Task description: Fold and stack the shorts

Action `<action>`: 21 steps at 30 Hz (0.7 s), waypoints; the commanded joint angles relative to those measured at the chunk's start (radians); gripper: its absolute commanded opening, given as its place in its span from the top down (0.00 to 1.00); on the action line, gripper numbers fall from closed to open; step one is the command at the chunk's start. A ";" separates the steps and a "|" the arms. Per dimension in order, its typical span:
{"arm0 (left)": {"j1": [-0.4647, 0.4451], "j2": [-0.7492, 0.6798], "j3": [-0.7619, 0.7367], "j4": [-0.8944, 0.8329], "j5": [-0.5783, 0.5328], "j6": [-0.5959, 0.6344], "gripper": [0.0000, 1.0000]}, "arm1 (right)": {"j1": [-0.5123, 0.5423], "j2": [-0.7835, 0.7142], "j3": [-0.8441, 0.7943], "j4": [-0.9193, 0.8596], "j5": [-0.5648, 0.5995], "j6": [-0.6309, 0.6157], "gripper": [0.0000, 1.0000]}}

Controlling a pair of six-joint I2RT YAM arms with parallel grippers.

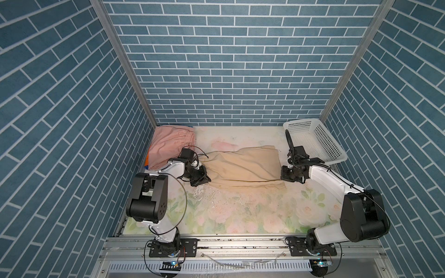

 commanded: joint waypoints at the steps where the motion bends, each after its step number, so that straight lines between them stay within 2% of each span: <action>1: 0.010 -0.025 0.033 -0.047 0.022 0.029 0.99 | 0.003 -0.035 0.028 -0.038 -0.005 -0.011 1.00; 10: 0.053 -0.055 0.023 -0.106 0.037 0.089 1.00 | 0.003 -0.161 -0.062 0.002 -0.039 -0.033 1.00; 21: 0.074 -0.001 -0.088 -0.023 0.065 0.103 0.98 | 0.004 -0.053 -0.191 0.082 -0.026 -0.009 1.00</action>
